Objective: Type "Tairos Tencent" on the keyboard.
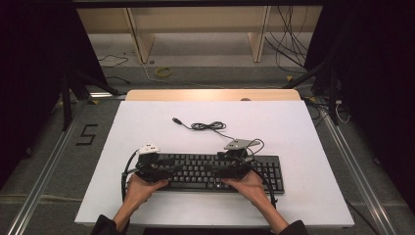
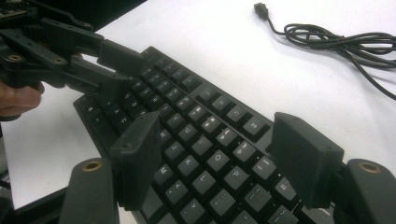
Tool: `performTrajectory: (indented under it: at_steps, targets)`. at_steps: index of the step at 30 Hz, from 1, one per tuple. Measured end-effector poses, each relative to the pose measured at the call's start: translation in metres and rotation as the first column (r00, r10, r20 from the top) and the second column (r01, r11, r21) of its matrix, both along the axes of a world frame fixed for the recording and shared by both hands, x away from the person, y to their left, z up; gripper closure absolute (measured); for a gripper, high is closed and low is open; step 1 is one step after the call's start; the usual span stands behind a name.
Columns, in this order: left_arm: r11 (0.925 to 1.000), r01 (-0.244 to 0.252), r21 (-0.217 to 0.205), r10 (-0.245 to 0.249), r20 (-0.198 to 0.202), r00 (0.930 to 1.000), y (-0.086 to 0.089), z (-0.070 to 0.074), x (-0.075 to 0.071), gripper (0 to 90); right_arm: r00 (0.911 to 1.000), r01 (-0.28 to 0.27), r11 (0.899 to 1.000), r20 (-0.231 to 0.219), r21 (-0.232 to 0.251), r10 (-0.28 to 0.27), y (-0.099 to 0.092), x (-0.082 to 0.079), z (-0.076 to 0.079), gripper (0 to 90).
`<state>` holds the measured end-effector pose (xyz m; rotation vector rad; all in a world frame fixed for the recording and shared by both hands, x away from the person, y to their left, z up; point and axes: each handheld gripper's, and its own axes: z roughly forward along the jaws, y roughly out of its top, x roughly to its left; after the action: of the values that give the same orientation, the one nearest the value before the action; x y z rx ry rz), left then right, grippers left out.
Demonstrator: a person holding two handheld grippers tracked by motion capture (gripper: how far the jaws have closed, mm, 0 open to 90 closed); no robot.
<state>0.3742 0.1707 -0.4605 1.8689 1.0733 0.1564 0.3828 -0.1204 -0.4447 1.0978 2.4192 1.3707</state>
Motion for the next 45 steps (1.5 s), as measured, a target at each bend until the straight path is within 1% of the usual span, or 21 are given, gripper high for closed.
performTrajectory:
  at_steps: [4, 6, 9, 15, 20, 24, 27, 31, 34, 36, 42, 45]
  targets:
    - [0.9999, 0.01, -0.014, -0.009, 0.014, 0.9999, 0.001, 0.004, -0.004, 34.2, 1.0, -0.004, 1.0, 0.002, 0.001, 0.004, 0.0, 0.001, 0.0, 37.3]
    - [0.9997, 0.015, -0.019, -0.014, 0.024, 0.9996, 0.002, 0.006, -0.007, 31.8, 1.0, -0.003, 1.0, 0.0, -0.001, 0.003, 0.001, 0.001, -0.001, 39.0]
    - [0.9996, 0.014, -0.024, -0.013, 0.026, 0.9996, 0.003, 0.009, -0.009, 29.8, 1.0, 0.0, 1.0, 0.002, -0.011, 0.0, 0.001, 0.002, -0.002, 42.1]
    - [0.9995, 0.006, -0.032, -0.004, 0.039, 0.9992, 0.007, 0.011, -0.013, 28.8, 1.0, -0.003, 1.0, 0.0, -0.019, 0.003, 0.003, 0.004, -0.004, 53.0]
    - [0.9989, 0.002, -0.048, 0.0, 0.041, 0.9992, 0.011, 0.011, -0.014, 27.4, 0.9999, -0.01, 0.999, -0.005, -0.031, 0.009, 0.004, 0.006, -0.006, 59.8]
    - [0.9986, 0.005, -0.052, -0.002, 0.05, 0.9987, 0.011, 0.011, -0.016, 26.3, 0.9999, -0.014, 0.999, -0.006, -0.037, 0.014, 0.006, 0.008, -0.008, 64.4]
    - [0.9989, 0.007, -0.045, -0.005, 0.054, 0.9985, 0.012, 0.011, -0.018, 25.9, 0.9998, -0.014, 0.999, -0.011, -0.044, 0.014, 0.007, 0.009, -0.01, 68.7]
    - [0.9991, 0.004, -0.042, -0.001, 0.058, 0.9983, 0.013, 0.011, -0.02, 25.9, 0.9997, -0.016, 0.998, -0.017, -0.055, 0.015, 0.009, 0.011, -0.012, 76.5]
    - [0.9995, 0.0, -0.032, 0.002, 0.062, 0.9981, 0.015, 0.011, -0.021, 26.3, 0.9996, -0.016, 0.997, -0.023, -0.072, 0.014, 0.011, 0.011, -0.014, 81.7]
    - [0.9996, -0.005, -0.028, 0.007, 0.061, 0.9981, 0.016, 0.01, -0.022, 26.5, 0.9997, -0.016, 0.996, -0.018, -0.086, 0.015, 0.012, 0.011, -0.016, 84.0]
    - [0.9994, -0.015, -0.032, 0.017, 0.057, 0.9982, 0.02, 0.009, -0.023, 26.7, 0.9995, -0.022, 0.994, -0.023, -0.11, 0.019, 0.018, 0.011, -0.02, 87.9]
    - [0.9996, -0.021, -0.018, 0.022, 0.055, 0.9983, 0.021, 0.007, -0.024, 27.0, 0.9995, -0.024, 0.992, -0.025, -0.122, 0.021, 0.019, 0.012, -0.022, 88.7]
